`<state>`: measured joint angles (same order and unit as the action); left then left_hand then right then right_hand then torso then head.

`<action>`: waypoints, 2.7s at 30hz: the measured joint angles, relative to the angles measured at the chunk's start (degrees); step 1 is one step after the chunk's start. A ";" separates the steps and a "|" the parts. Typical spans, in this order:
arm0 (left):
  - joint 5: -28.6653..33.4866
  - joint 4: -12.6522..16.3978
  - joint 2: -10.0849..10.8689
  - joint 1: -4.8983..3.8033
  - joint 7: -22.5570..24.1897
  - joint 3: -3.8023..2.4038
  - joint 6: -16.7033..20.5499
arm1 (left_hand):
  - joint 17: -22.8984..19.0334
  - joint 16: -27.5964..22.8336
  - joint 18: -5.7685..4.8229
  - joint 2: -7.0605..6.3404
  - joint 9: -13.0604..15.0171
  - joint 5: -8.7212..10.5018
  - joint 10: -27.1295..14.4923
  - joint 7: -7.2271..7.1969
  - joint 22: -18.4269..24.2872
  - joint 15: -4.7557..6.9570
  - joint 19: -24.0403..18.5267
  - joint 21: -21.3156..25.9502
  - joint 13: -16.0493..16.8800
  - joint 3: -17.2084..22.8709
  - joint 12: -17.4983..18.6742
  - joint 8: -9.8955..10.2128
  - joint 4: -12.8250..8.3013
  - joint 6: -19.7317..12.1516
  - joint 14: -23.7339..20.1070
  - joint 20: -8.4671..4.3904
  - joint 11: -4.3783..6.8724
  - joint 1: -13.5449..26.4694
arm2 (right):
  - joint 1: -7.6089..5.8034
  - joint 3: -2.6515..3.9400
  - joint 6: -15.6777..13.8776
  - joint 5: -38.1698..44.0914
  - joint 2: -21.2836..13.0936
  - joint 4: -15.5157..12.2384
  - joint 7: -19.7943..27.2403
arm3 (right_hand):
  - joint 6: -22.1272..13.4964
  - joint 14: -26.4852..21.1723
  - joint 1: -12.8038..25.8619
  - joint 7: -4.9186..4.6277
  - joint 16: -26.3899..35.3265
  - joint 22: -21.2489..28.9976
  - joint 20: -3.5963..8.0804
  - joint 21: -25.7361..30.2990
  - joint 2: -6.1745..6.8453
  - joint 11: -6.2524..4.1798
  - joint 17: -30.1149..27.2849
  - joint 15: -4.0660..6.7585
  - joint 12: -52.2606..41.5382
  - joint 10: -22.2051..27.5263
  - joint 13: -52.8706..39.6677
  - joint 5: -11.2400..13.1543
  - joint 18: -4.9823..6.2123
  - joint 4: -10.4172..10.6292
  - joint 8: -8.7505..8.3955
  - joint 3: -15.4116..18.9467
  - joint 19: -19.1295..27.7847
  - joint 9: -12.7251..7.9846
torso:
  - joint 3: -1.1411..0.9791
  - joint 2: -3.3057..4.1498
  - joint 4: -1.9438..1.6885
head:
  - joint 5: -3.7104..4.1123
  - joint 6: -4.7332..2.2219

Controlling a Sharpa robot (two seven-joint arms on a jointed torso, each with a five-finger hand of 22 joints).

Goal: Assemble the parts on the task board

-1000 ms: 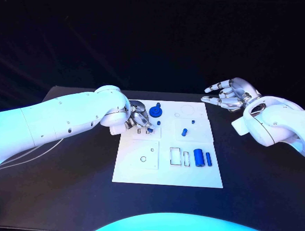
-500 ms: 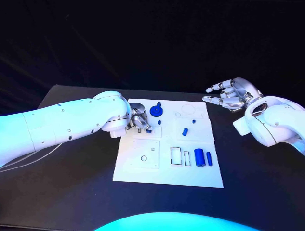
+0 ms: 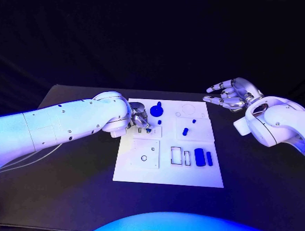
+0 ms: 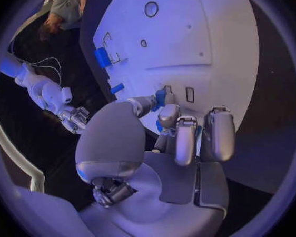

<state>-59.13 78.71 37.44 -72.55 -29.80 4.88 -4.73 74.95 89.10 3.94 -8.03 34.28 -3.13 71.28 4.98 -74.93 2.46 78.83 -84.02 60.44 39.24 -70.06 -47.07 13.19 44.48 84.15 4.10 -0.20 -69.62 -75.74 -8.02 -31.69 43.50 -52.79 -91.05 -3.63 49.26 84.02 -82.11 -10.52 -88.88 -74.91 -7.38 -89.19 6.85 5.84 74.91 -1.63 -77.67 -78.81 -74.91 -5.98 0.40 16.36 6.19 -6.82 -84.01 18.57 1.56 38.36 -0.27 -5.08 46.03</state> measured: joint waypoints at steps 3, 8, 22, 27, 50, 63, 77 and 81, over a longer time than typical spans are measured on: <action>-0.11 0.00 0.01 0.01 -0.01 0.00 0.01 | 0.00 0.00 0.00 -0.07 0.00 0.01 0.00 -0.01 0.00 0.00 0.00 0.00 0.00 0.00 0.00 0.00 0.00 0.01 0.00 0.00 0.00 0.07 | 0.00 0.00 0.00 0.00 0.00 0.03 0.00 | 0.12 0.00 0.00 0.12 0.00 0.00 0.00 0.00 0.00 0.00 0.00 0.00 0.00 0.00 0.00 -0.17 0.00 0.00 0.00 0.00 0.00 0.00 | -0.01 0.00 0.00 | 0.03 0.05; -0.26 -0.02 0.01 0.02 -0.03 0.00 -0.07 | 0.00 0.00 0.00 -0.17 0.00 0.03 0.00 -0.01 0.00 0.00 0.00 0.00 0.00 0.47 0.00 -0.21 -0.47 0.02 0.00 0.00 0.00 0.17 | 0.02 0.00 0.01 0.00 0.01 0.07 0.01 | 0.19 0.00 0.00 0.19 0.00 0.00 0.00 0.00 0.00 0.00 0.00 0.00 0.00 0.00 0.00 -0.25 -0.01 0.00 0.00 0.00 0.00 0.00 | -0.01 -0.02 -0.02 | 0.04 0.12; -0.82 -0.57 -0.08 0.05 -0.12 0.07 -1.21 | -0.01 0.00 0.00 -0.60 0.00 0.13 0.42 -0.12 0.01 0.00 0.00 0.00 0.13 0.48 0.00 -0.23 -0.48 0.30 0.00 0.00 -0.01 0.60 | 0.05 -0.01 0.04 0.00 0.01 0.13 0.01 | 0.19 0.00 0.00 0.19 0.00 -0.04 0.00 0.00 0.00 0.00 0.00 0.00 0.00 0.00 0.00 -0.24 -0.01 0.00 0.00 0.00 0.00 0.00 | 0.01 -0.03 -0.02 | -0.02 0.37; -0.99 -0.65 -0.12 0.07 -0.13 0.09 -1.74 | -0.02 0.00 0.00 -0.73 0.00 0.14 0.42 -0.41 0.01 0.01 0.00 0.00 0.13 0.49 -0.22 -0.22 -0.49 0.20 -0.02 0.00 -0.01 0.73 | 0.07 -0.01 0.05 0.00 0.04 0.15 0.01 | 0.19 0.00 0.00 0.19 0.00 -0.04 0.00 0.00 0.00 0.00 -0.01 0.00 0.00 0.00 -0.04 -0.24 0.00 0.00 0.00 0.00 0.00 0.00 | 0.00 -0.04 -0.02 | -0.08 0.45; -1.22 -1.59 -0.98 0.05 -0.17 0.09 -2.53 | -0.02 0.28 -0.01 -0.27 6.51 -0.05 0.42 -0.45 0.02 0.20 0.14 0.00 0.23 0.91 -0.22 -0.44 -0.20 0.26 -0.21 -0.14 0.00 1.17 | 0.09 -0.02 0.08 0.00 0.08 0.15 0.01 | 0.19 0.00 0.47 0.19 0.00 -0.02 0.00 0.00 0.00 0.00 -0.01 0.00 0.00 0.00 -0.03 -0.23 0.00 0.00 0.00 0.00 0.00 0.00 | -0.04 -0.03 0.01 | -0.09 0.55; -1.21 -2.72 -1.84 -0.08 -0.35 0.11 -4.08 | -0.03 0.72 0.00 0.32 10.47 -0.04 1.75 -0.59 0.02 0.42 0.56 -0.24 0.92 1.26 -0.84 -1.58 0.16 0.60 0.00 -0.56 0.52 3.60 | 0.10 -0.02 0.08 0.00 0.05 0.12 0.01 | 0.19 0.00 0.54 0.19 0.00 -0.01 0.00 0.00 -0.07 0.00 0.01 0.00 0.00 0.00 -0.02 -0.23 0.00 0.00 0.00 0.00 0.00 0.00 | -0.04 -0.01 0.04 | -0.02 0.84; -1.30 -2.99 -2.07 -0.05 -0.61 0.22 -5.46 | -0.03 0.72 0.00 0.28 11.01 0.05 3.07 -2.00 0.02 1.03 1.45 -0.90 1.95 1.26 -1.79 -2.35 0.15 2.81 -0.21 -1.03 1.03 5.55 | 0.10 -0.02 0.08 0.00 0.06 0.15 0.03 | 0.19 0.00 0.53 0.19 0.00 0.00 0.00 0.00 -0.07 0.00 0.03 0.00 0.00 0.00 -0.01 -0.23 -0.01 0.00 0.23 0.00 0.00 0.00 | -0.07 -0.01 0.00 | 0.10 1.09; -1.40 -3.03 -2.14 -0.05 -0.62 0.22 -5.50 | -0.03 0.72 0.00 0.32 11.19 0.30 3.27 -2.07 0.02 1.03 1.64 -0.90 1.94 3.93 -1.79 -2.38 -2.51 3.04 -0.21 -1.22 1.23 6.98 | 0.10 -0.02 0.08 0.00 0.08 0.15 0.05 | 0.19 0.00 0.53 0.19 0.00 0.00 0.00 0.00 -0.07 0.00 0.03 0.00 0.00 0.00 -0.01 -0.23 -0.01 0.00 0.23 0.00 0.00 0.00 | -0.07 -0.02 -0.03 | 0.10 1.13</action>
<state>-60.53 75.68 35.29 -72.59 -30.41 5.11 -10.23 74.92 89.82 3.94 -7.70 45.47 -2.83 74.55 2.91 -74.91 3.49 80.47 -84.92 62.38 43.17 -71.85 -49.45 10.67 47.52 83.93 2.88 1.03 -62.64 -75.64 -8.03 -31.60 43.50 -52.72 -90.90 -3.58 49.45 84.02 -81.58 -10.33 -88.88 -74.91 -7.38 -89.19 6.78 5.84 74.94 -1.63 -77.67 -78.81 -74.91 -6.21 0.39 16.36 6.41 -6.82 -84.01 18.56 1.49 38.35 -0.30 -4.97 47.16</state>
